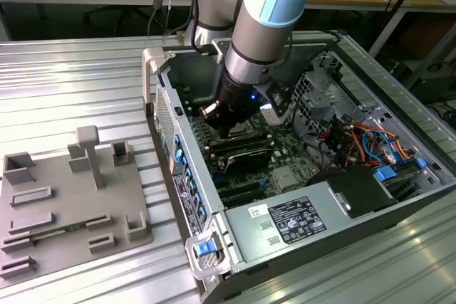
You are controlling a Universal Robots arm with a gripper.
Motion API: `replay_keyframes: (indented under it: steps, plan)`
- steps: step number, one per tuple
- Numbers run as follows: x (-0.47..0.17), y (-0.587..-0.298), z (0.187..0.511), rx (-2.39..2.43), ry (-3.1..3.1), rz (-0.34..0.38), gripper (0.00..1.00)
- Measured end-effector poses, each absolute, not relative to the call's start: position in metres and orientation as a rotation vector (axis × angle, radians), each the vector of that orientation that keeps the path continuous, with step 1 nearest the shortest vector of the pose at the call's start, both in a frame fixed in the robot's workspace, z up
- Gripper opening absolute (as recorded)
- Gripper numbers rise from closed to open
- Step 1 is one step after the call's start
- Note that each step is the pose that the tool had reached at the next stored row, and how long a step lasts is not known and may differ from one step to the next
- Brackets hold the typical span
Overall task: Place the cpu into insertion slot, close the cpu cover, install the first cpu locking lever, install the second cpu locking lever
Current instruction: 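Install the second cpu locking lever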
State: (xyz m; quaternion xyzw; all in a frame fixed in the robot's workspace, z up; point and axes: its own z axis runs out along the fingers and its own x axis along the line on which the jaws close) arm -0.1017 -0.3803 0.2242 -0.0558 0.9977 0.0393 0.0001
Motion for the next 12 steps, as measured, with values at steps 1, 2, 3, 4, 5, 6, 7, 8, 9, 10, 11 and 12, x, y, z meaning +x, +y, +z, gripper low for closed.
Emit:
replay_keyframes:
  steps: [1, 2, 3, 4, 5, 6, 7, 8, 9, 10, 11, 12]
  plan:
    - [-0.102, -0.380, 0.229, -0.175, 3.134, 0.123, 0.11]
    - [-0.102, -0.380, 0.234, -0.175, 3.134, 0.124, 0.11]
    - [-0.102, -0.380, 0.238, -0.176, 3.134, 0.124, 0.11]
    - [-0.102, -0.380, 0.238, -0.176, 3.134, 0.124, 0.11]
    - [-0.102, -0.380, 0.239, -0.175, 3.134, 0.124, 0.11]
    - [-0.102, -0.380, 0.239, -0.176, 3.134, 0.123, 0.11]
    - [-0.102, -0.380, 0.239, -0.176, 3.134, 0.124, 0.11]
    - [-0.102, -0.380, 0.239, -0.176, 3.134, 0.124, 0.11]
    - [-0.102, -0.380, 0.240, -0.175, 3.134, 0.124, 0.11]
    - [-0.102, -0.380, 0.240, -0.176, 3.134, 0.123, 0.11]
    - [-0.102, -0.380, 0.240, -0.175, 3.134, 0.123, 0.11]
    - [-0.102, -0.380, 0.240, -0.175, 3.134, 0.124, 0.11]
